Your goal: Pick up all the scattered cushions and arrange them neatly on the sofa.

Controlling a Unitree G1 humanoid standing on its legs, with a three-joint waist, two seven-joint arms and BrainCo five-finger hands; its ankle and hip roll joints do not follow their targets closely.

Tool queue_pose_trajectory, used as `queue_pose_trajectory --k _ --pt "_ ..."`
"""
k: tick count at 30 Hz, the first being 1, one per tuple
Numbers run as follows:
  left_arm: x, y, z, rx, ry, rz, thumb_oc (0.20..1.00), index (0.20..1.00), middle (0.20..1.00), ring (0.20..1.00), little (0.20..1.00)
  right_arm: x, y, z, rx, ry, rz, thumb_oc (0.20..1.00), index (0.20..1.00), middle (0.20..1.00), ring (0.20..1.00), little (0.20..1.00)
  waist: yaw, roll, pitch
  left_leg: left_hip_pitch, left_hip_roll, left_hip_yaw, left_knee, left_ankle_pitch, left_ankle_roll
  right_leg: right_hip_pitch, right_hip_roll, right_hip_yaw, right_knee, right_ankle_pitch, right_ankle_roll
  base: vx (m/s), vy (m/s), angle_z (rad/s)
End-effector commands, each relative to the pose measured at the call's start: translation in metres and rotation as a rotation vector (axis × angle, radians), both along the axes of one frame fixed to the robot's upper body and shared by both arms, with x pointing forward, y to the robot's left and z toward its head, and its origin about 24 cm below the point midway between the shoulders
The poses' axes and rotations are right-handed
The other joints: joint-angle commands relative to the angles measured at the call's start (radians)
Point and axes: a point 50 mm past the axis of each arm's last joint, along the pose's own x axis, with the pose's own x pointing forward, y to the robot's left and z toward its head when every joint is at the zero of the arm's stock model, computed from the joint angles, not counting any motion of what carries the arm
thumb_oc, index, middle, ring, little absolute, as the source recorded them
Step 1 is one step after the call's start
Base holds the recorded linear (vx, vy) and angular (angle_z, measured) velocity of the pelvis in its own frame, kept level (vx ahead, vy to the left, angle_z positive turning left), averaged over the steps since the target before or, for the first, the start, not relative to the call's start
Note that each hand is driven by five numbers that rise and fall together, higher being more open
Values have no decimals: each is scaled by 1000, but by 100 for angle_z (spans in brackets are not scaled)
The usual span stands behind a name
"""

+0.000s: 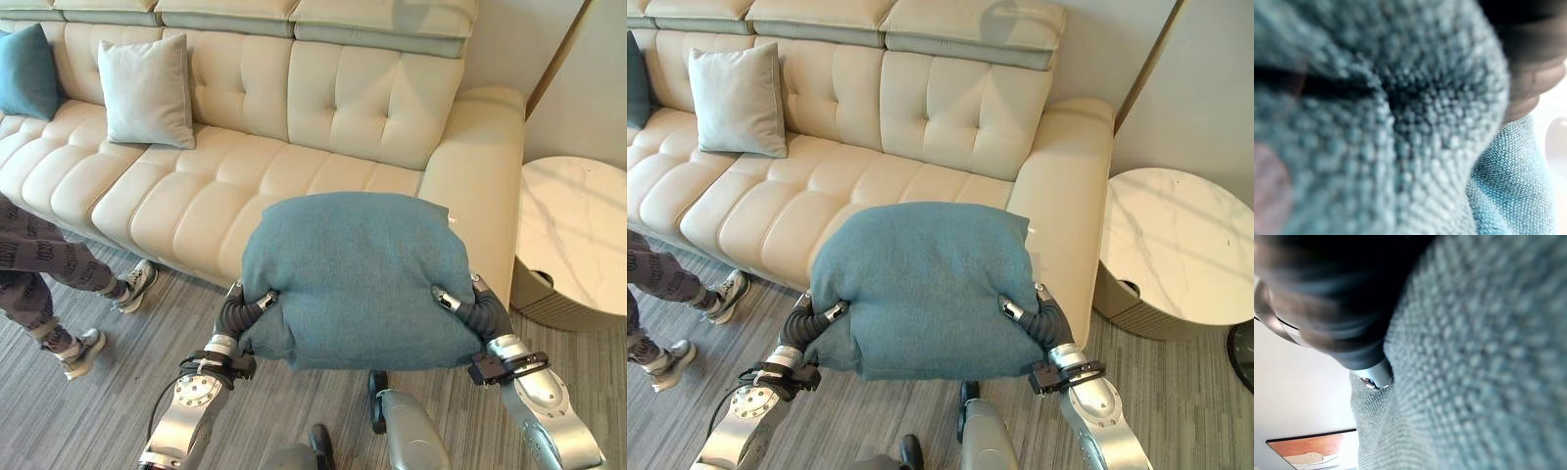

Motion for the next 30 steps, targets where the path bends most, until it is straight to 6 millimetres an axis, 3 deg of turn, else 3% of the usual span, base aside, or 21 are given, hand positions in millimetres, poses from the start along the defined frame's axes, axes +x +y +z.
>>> queue_pose_trajectory --k 1,3,4,5,8,12,15,19,20,21,22,25,27,30 --pt "11 -22 51 -51 -278 -114 200 200 200 200 200 5 17 49 102 -282 97 200 200 200 200 200 -22 -31 -63 4 49 76 302 134 -46 112 25 32 -194 23 64 298 -121 7" --pt "12 -23 50 -49 -276 -115 200 200 200 200 200 6 15 50 92 -288 87 200 200 200 200 200 -21 -35 -63 -22 66 95 285 109 -28 125 24 46 -197 15 67 242 -8 -39" --pt "13 -22 50 -38 -272 -115 200 200 200 200 200 6 14 53 83 -302 81 200 200 200 200 200 -16 -50 -64 -57 82 96 184 61 -3 151 10 74 -205 8 84 379 163 -54" --pt "13 -20 51 -29 -274 -106 200 200 200 200 200 6 14 53 93 -307 74 200 200 200 200 200 3 -60 -62 -93 93 42 -12 101 -23 183 4 116 -206 -10 94 476 215 -34" --pt "13 -16 52 -31 -280 -68 200 200 200 200 200 8 14 49 80 -289 54 200 200 200 200 200 31 -67 -59 -159 94 -90 -103 201 -53 226 11 177 -212 -27 92 301 147 -75" --pt "8 -16 48 -47 -267 -62 200 200 200 200 200 4 18 40 76 -242 92 200 200 200 200 200 40 -65 -73 -128 87 -200 -78 160 -66 235 15 275 -164 -45 101 268 204 -106" --pt "8 -14 46 -38 -255 -63 200 200 200 200 200 5 19 35 55 -219 95 200 200 200 200 200 37 -55 -84 -84 65 -166 -106 131 -49 249 -14 316 -165 -38 122 316 321 -86" --pt "9 -9 46 -17 -248 -54 200 200 200 200 200 8 21 31 48 -202 86 200 200 200 200 200 55 -67 -82 -91 24 -146 -72 128 -29 239 -42 349 -166 21 149 122 219 -39" --pt "8 -5 46 -4 -247 -49 200 200 200 200 200 9 22 33 40 -212 83 200 200 200 200 200 61 -70 -89 -86 8 -123 -90 104 -7 229 -50 358 -165 27 162 92 229 -55" --pt "8 -4 46 5 -246 -49 200 200 200 200 200 10 23 35 41 -223 89 200 200 200 200 200 62 -68 -92 -74 4 -106 -109 99 6 220 -55 359 -156 27 167 78 433 -43" --pt "9 8 49 47 -257 -4 200 200 200 200 200 17 35 38 76 -249 112 200 200 200 200 200 91 -59 -86 -55 6 -29 -145 93 22 166 -102 258 -103 35 179 40 323 -42" --pt "12 13 48 73 -262 25 200 200 200 200 200 21 39 38 80 -258 121 200 200 200 200 200 95 -66 -81 -44 -18 -25 -168 99 30 123 -63 218 -101 33 172 12 132 -112" --pt "16 18 54 82 -292 57 200 200 200 200 200 27 48 50 104 -310 145 200 200 200 200 200 109 -65 -73 -63 -22 -19 -160 97 28 122 -73 171 -132 18 169 -38 -2 13" --pt "26 17 65 74 -354 84 200 200 200 200 200 38 59 66 127 -387 170 200 200 200 200 200 131 -64 -64 -105 -32 -30 -151 96 25 114 -70 170 -170 10 156 -56 -56 1"
